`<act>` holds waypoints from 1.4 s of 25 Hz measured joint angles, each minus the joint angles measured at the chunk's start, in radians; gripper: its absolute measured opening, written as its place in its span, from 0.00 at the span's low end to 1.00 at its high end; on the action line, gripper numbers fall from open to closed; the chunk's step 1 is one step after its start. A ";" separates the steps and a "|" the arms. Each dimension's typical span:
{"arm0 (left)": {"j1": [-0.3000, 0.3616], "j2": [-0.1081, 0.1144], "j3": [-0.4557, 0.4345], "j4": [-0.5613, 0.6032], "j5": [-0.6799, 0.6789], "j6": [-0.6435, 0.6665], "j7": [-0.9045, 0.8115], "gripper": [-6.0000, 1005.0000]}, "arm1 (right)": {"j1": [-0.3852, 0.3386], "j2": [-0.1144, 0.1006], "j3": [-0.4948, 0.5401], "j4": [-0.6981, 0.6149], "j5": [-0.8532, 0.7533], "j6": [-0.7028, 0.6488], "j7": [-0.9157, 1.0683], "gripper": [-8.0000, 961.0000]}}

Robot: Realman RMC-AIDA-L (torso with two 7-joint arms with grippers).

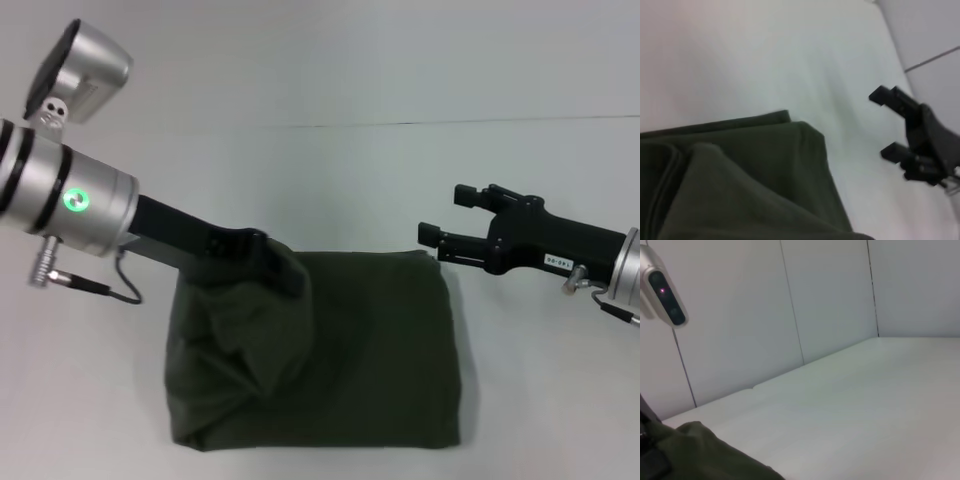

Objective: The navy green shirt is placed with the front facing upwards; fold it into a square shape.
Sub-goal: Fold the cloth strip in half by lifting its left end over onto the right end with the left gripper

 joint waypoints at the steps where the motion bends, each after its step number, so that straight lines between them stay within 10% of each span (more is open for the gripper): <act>1: 0.005 0.000 0.000 -0.017 -0.017 -0.013 0.003 0.13 | 0.000 0.000 -0.002 0.003 0.000 0.004 0.000 0.97; 28: 0.050 -0.002 0.039 -0.304 -0.268 -0.162 0.177 0.15 | 0.001 0.000 0.003 0.024 0.134 0.118 0.000 0.97; 35: 0.059 -0.001 0.037 -0.329 -0.326 -0.161 0.206 0.39 | 0.005 0.002 -0.002 0.025 0.136 0.124 0.000 0.97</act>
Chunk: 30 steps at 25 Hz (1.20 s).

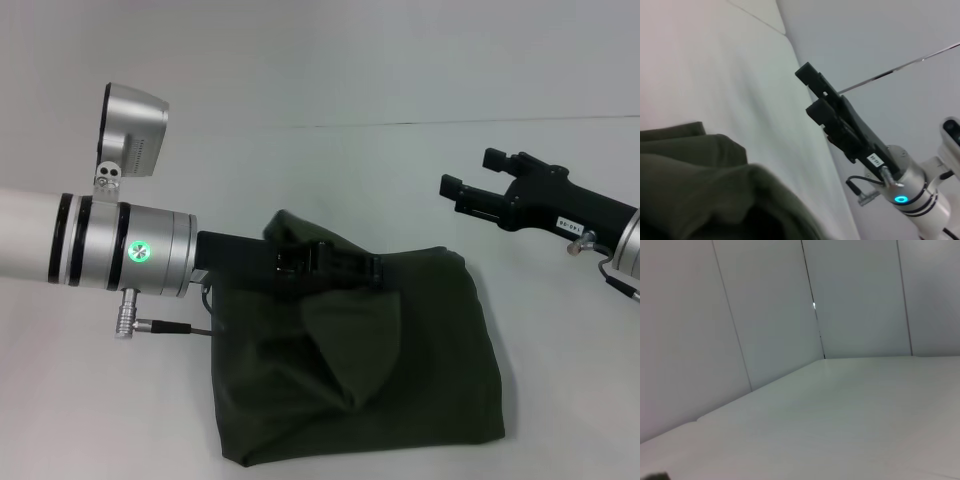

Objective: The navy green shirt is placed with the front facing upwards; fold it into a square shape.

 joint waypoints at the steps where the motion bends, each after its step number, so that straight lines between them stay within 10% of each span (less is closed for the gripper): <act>1: 0.002 0.001 -0.002 -0.002 -0.005 0.004 0.000 0.41 | 0.000 0.000 0.000 0.000 0.000 0.000 0.000 0.97; 19: 0.118 0.028 -0.010 0.032 -0.306 0.171 0.235 0.89 | -0.024 -0.009 0.004 -0.041 0.006 -0.056 0.085 0.97; 24: 0.271 0.079 -0.010 0.035 -0.392 0.192 0.451 0.89 | -0.053 -0.014 -0.026 -0.186 -0.009 -0.217 0.225 0.97; 30: 0.354 0.077 -0.011 0.067 -0.316 0.217 0.545 0.88 | -0.048 -0.030 -0.211 -0.423 -0.116 -0.362 0.543 0.97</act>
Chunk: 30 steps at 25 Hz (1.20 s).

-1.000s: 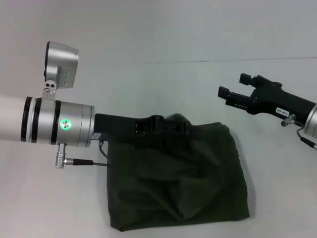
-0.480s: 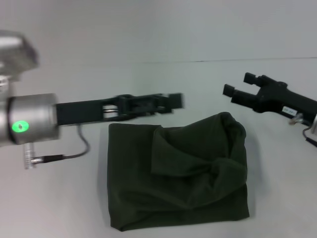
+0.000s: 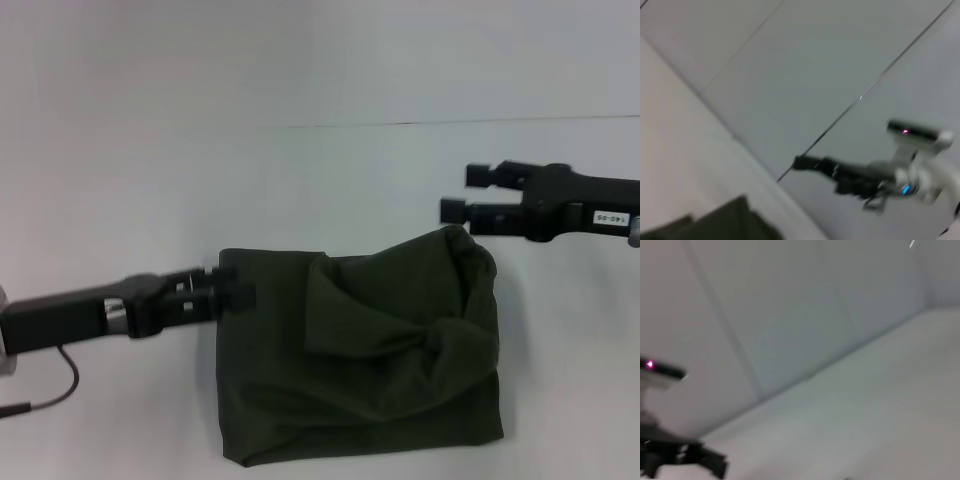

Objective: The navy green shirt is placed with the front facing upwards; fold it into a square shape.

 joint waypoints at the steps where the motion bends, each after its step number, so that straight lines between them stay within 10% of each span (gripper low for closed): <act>1: 0.006 0.000 -0.004 0.003 0.023 -0.002 0.001 0.88 | 0.005 0.000 -0.040 -0.051 -0.019 -0.016 0.057 0.97; 15: 0.010 -0.003 -0.054 -0.043 0.076 -0.045 0.067 0.88 | 0.191 0.019 -0.352 -0.322 -0.500 -0.147 0.379 0.97; 30: 0.005 -0.002 -0.176 -0.064 0.071 -0.093 0.086 0.88 | 0.166 0.005 -0.344 -0.338 -0.628 -0.282 0.296 0.96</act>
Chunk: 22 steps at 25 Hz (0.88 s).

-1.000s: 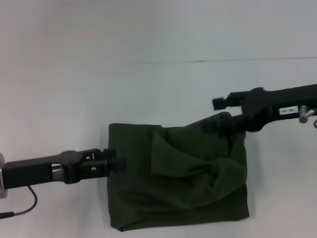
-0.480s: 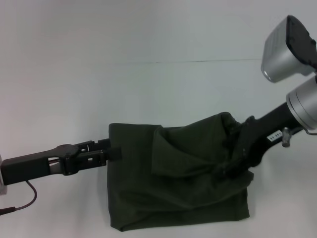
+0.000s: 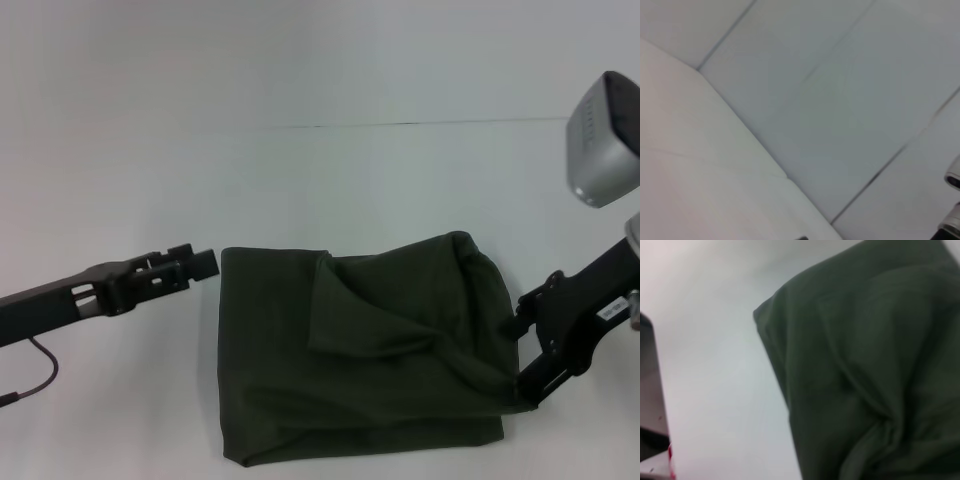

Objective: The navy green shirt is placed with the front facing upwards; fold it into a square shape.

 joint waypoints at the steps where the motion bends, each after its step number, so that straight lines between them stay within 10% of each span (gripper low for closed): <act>1: 0.001 0.000 -0.011 -0.005 0.000 -0.003 0.004 0.88 | -0.001 -0.003 0.018 -0.004 0.000 -0.002 -0.007 0.96; 10: 0.005 -0.002 -0.056 -0.023 -0.024 -0.010 0.032 0.88 | 0.061 -0.006 0.211 -0.010 0.097 -0.011 0.063 0.96; 22: 0.005 0.001 -0.096 -0.021 -0.038 -0.064 0.033 0.88 | 0.174 0.025 -0.047 0.005 0.068 0.123 0.397 0.96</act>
